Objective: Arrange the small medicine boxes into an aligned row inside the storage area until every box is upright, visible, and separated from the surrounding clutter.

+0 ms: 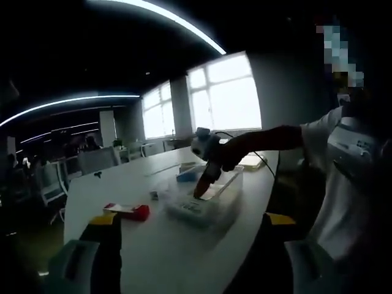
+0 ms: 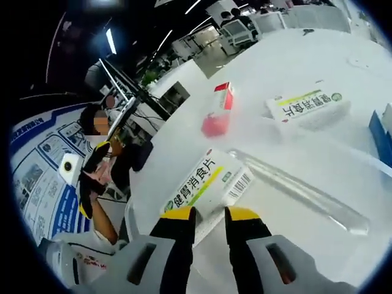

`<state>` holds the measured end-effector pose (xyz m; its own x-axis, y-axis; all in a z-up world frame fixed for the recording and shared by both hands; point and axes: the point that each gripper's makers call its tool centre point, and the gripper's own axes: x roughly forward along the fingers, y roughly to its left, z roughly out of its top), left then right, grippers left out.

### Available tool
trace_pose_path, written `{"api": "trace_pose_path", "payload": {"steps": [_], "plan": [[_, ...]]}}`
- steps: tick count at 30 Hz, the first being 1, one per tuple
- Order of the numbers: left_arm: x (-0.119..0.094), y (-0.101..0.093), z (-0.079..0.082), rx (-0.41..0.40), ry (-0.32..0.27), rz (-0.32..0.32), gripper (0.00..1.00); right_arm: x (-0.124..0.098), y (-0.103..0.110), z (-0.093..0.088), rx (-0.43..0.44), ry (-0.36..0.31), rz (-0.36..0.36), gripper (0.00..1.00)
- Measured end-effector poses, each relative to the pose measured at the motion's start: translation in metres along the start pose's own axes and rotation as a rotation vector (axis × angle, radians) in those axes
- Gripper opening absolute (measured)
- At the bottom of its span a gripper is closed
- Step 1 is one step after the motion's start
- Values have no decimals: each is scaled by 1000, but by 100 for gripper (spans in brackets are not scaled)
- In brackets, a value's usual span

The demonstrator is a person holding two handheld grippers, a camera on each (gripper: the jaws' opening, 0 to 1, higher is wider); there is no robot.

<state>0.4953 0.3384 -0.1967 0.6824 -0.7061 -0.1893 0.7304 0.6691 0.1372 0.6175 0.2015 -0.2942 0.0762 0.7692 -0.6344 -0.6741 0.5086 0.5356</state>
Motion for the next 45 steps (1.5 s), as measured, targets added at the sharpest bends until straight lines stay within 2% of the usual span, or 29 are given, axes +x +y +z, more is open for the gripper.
{"api": "trace_pose_path", "payload": {"steps": [4,9,13,20,23,27,32,36,38,41,45], "plan": [[-1,1,2,-6,-18,-2,95,0,1,1,-7,-6,-12,18],[1,3,0,-5,-6,1,95,1,-3,4,-50,-15,-43,21],[2,1,2,-8,-19,0,95,2,-2,6,-33,-20,-30,21],[3,-1,-1,-4,-4,-7,95,5,0,7,-60,-19,-25,22],[3,-2,0,-4,-7,-7,95,2,-3,7,-62,-24,-28,22],[4,-2,1,1,-6,-9,95,-14,0,6,-93,-53,-33,24],[10,-4,3,3,-12,-17,95,-39,19,12,-148,-150,-5,32],[15,-6,7,7,-18,-32,95,-57,28,14,-222,-229,-30,48],[16,-7,8,11,-20,-36,95,-64,37,8,-248,-242,-11,51],[16,-7,11,14,-23,-39,95,-75,59,-8,-278,-258,76,52],[15,-11,11,19,-14,-46,95,-90,66,-12,-365,-350,22,66]]}}
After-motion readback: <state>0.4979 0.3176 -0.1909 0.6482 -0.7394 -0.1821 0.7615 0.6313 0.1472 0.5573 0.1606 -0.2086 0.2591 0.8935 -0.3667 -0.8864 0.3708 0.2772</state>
